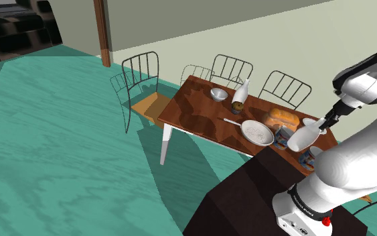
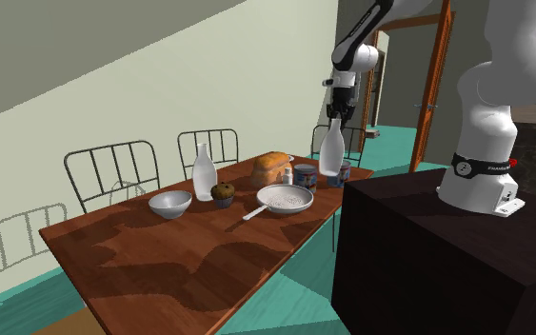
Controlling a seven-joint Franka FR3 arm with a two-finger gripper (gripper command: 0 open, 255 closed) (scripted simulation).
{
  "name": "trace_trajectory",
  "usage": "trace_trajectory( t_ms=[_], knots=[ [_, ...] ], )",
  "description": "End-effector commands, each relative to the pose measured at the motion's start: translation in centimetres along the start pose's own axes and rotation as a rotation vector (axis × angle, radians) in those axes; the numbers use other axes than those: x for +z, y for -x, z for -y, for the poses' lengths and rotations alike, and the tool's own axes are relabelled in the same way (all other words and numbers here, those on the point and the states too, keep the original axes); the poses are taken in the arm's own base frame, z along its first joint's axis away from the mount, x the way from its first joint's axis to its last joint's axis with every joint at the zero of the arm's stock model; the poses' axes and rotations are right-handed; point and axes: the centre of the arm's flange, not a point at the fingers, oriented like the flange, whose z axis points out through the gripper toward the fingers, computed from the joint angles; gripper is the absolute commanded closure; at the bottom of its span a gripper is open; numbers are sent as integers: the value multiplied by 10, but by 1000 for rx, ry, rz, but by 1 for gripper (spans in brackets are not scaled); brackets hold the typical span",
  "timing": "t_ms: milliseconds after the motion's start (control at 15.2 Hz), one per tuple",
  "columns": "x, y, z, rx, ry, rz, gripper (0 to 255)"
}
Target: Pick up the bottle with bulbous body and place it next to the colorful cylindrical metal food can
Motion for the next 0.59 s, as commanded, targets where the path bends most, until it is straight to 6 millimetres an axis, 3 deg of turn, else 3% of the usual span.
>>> trace_trajectory(
  t_ms=[0, 528],
  knots=[
    [10, 2, 0, 0, 1, 0, 255],
    [53, 5, 0, 0, 1, 0, 255]
  ],
)
